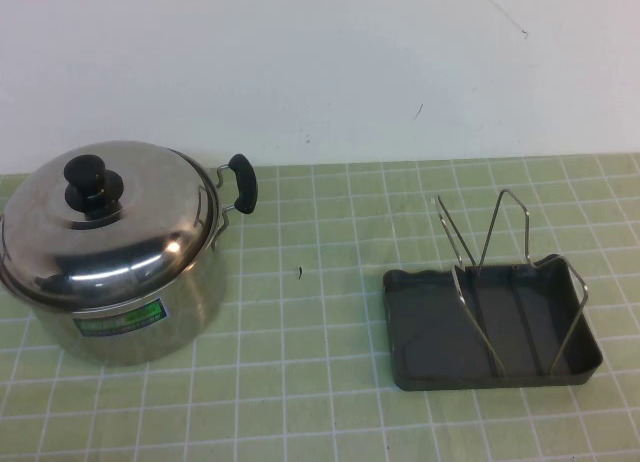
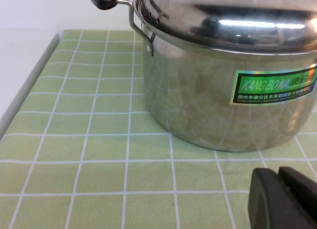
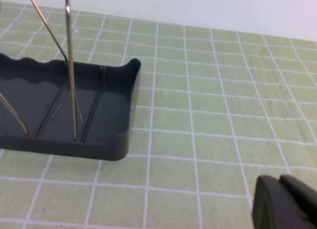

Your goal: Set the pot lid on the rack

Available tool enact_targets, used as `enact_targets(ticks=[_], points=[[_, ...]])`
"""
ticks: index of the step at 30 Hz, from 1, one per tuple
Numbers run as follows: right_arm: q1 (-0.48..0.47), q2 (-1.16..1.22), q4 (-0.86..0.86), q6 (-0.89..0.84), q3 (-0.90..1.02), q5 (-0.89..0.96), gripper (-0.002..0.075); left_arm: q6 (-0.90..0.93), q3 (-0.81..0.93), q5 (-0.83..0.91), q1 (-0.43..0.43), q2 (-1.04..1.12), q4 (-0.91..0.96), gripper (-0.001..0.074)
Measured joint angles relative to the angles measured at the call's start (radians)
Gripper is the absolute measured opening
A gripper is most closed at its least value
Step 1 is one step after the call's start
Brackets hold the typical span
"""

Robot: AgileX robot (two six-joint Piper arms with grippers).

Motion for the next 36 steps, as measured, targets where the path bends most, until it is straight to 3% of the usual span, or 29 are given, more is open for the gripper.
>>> enact_targets(ticks=[19, 24, 30, 36], points=[[0.0, 0.0, 0.0, 0.0, 0.0, 0.0, -0.0001, -0.004, 0.0, -0.002, 0.0, 0.0, -0.037, -0.0003], [0.0, 0.0, 0.0, 0.006, 0.0, 0.0, -0.0001, -0.015, 0.0, -0.002, 0.0, 0.0, -0.247, -0.0003], [0.0, 0.0, 0.0, 0.008, 0.0, 0.0, -0.0001, -0.059, 0.002, -0.019, 0.0, 0.0, -0.772, -0.0003], [0.0, 0.0, 0.0, 0.01, 0.0, 0.0, -0.0001, -0.018, 0.002, -0.075, 0.0, 0.0, -0.859, -0.0003]])
